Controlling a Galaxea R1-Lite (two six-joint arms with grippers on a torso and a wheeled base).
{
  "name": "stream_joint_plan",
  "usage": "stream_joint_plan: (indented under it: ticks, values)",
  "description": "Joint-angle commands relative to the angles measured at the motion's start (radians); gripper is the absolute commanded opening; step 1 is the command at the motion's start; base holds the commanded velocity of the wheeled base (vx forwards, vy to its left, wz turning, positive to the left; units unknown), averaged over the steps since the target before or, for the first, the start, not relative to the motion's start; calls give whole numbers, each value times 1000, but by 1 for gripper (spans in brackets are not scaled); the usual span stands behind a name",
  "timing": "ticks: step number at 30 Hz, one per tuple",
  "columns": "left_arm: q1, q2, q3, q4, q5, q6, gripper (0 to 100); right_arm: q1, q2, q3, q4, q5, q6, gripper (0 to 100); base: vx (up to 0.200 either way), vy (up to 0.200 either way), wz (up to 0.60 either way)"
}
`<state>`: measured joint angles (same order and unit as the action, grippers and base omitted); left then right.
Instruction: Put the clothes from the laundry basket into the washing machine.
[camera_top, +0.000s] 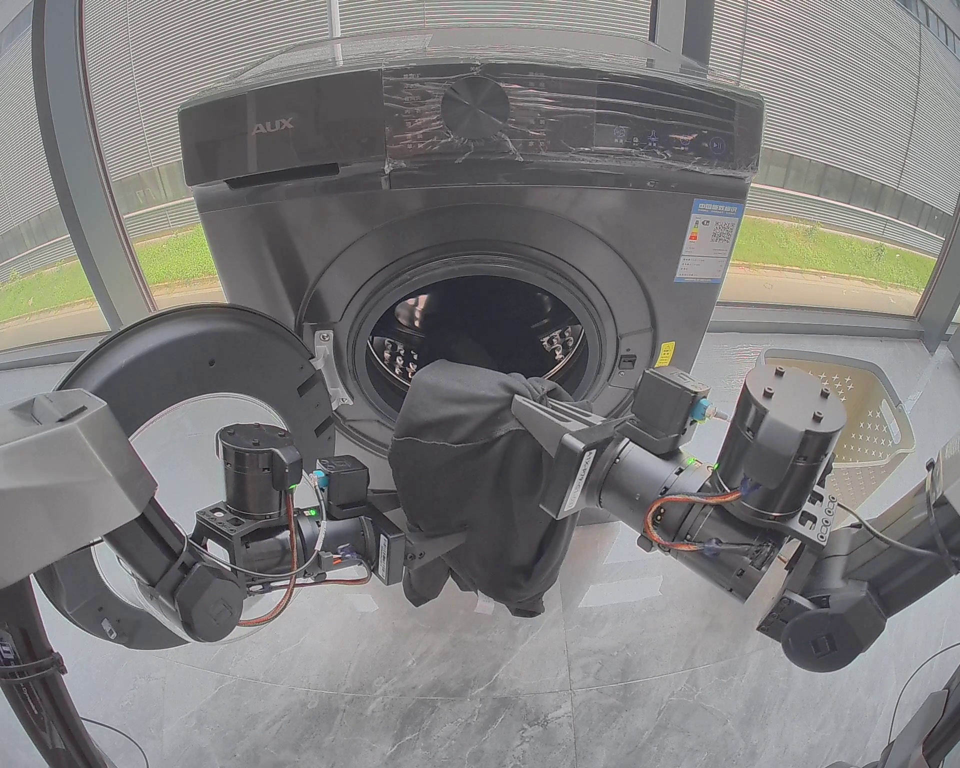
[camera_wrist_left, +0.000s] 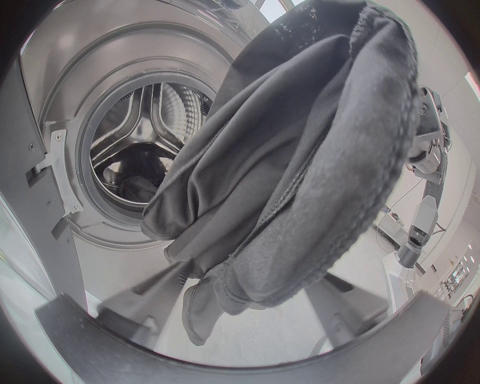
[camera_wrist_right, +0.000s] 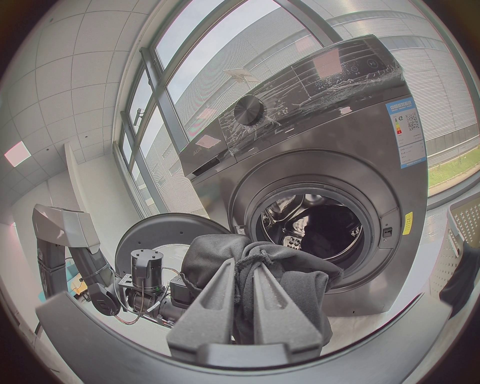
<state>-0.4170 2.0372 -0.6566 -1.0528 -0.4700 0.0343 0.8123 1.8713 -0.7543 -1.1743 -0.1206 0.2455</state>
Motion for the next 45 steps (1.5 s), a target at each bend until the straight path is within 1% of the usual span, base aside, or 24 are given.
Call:
stream_joint_plan:
  ticks: [1, 3, 8, 11, 18, 22, 24, 25, 30, 31, 32, 33, 35, 39, 43, 45]
  values:
    - [-2, 9, 9, -23, -1, -1, 0, -2, 5, 9, -1, 3, 0, 0, 0, 0, 0]
    - [-2, 9, 9, -23, -1, -1, 0, -2, 5, 9, -1, 3, 0, 0, 0, 0, 0]
    - [-16, -8, 43, -69, 1, -2, 0, -10, 22, 9, -1, 4, -2, 0, 0, 0, 0]
    - [-42, -28, 80, -116, 2, -2, 0, -16, 35, 3, -2, 4, -2, 0, 0, 0, 0]
    - [-65, -32, 137, -214, 7, -1, 0, -18, 62, 1, -7, 4, -3, 0, 0, 0, 0]
    - [-89, -28, 155, -285, 11, -4, 0, -24, 74, 0, -15, 6, -5, 0, 0, 0, 0]
    - [-100, -25, 155, -312, 13, -4, 0, -36, 80, 1, -39, 18, -9, 0, 0, 0, 0]
    - [-103, -25, 155, -325, 14, -5, 0, -39, 86, 3, -48, 26, -9, 100, 0, 0, 0]
    - [-111, -22, 138, -374, 16, -10, 0, -55, 98, -8, -50, 26, -9, 100, 0, 0, 0]
    - [-109, -22, 126, -380, 17, -16, 0, -58, 101, -7, -51, 26, -9, 100, 0, 0, 0]
    - [-109, -22, 126, -380, 17, -16, 0, -58, 101, -7, -51, 26, -9, 100, 0, 0, 0]
    - [-109, -26, 109, -382, 24, -30, 0, -56, 103, -4, -47, 26, -9, 100, 0, 0, 0]
    - [-109, -29, 103, -380, 36, -43, 0, -55, 103, -4, -45, 24, -9, 100, 0, 0, 0]
    - [-108, -25, 84, -382, 42, -47, 0, -53, 103, -4, -42, 22, -9, 100, 0, 0, 0]
    - [-105, -20, 52, -380, 94, -51, 0, -58, 103, 10, -39, 22, -12, 100, 0, 0, 0]
    - [-101, -19, 34, -377, 105, -56, 0, -65, 103, 27, -39, 22, -31, 100, 0, 0, 0]
